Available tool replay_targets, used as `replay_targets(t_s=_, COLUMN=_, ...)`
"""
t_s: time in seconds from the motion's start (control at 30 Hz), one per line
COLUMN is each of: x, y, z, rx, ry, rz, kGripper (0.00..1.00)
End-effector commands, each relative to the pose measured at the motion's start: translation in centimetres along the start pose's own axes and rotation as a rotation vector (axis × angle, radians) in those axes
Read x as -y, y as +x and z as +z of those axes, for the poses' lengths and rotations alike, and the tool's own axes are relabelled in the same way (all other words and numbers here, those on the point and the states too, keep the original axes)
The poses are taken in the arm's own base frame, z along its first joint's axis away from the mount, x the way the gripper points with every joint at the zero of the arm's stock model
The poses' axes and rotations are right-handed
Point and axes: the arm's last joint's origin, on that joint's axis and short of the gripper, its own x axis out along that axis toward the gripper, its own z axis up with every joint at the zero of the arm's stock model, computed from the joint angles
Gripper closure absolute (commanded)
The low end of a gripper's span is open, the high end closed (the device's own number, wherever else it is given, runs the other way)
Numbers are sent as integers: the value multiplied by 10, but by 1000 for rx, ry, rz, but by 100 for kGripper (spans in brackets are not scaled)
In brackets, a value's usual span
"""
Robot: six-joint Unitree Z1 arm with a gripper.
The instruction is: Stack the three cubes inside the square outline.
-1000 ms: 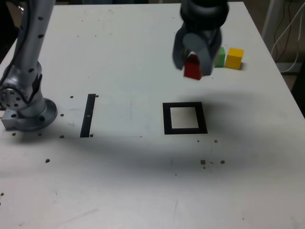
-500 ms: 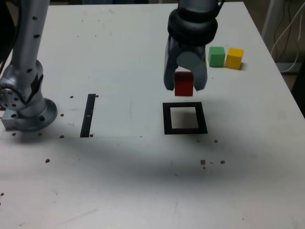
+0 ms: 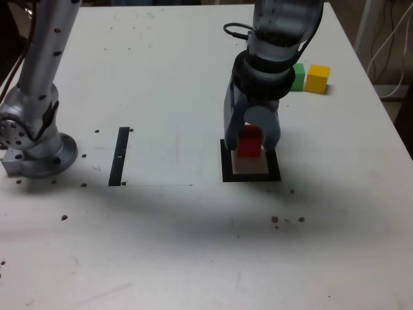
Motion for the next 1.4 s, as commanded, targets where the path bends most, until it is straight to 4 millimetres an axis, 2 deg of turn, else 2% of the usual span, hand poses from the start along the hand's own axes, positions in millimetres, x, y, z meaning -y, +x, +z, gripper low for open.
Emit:
replay_targets(t_s=0.0, x=2, y=2, z=-1, rx=-6, ry=-3, rz=6, kGripper=67)
replay_targets(t_s=0.27, x=15, y=-2, z=-6, rx=4, ry=-11, rz=12, kGripper=64)
replay_targets(t_s=0.5, x=17, y=2, z=-9, rx=-11, ry=-7, rz=27, kGripper=53)
replay_targets(t_s=0.6, x=17, y=5, z=-8, rx=-14, ry=-6, rz=37, kGripper=46)
replay_targets(t_s=0.8, x=18, y=6, z=-5, rx=-5, ry=-5, rz=33, kGripper=22)
replay_targets(t_s=0.93, x=18, y=5, z=-6, rx=-4, ry=-4, rz=25, kGripper=12)
replay_targets(t_s=1.13, x=14, y=-7, z=-15, rx=-14, ry=-35, rz=48, kGripper=2)
replay_targets(t_s=1.37, x=5, y=-34, z=-24, rx=35, ry=-4, rz=82, kGripper=0)
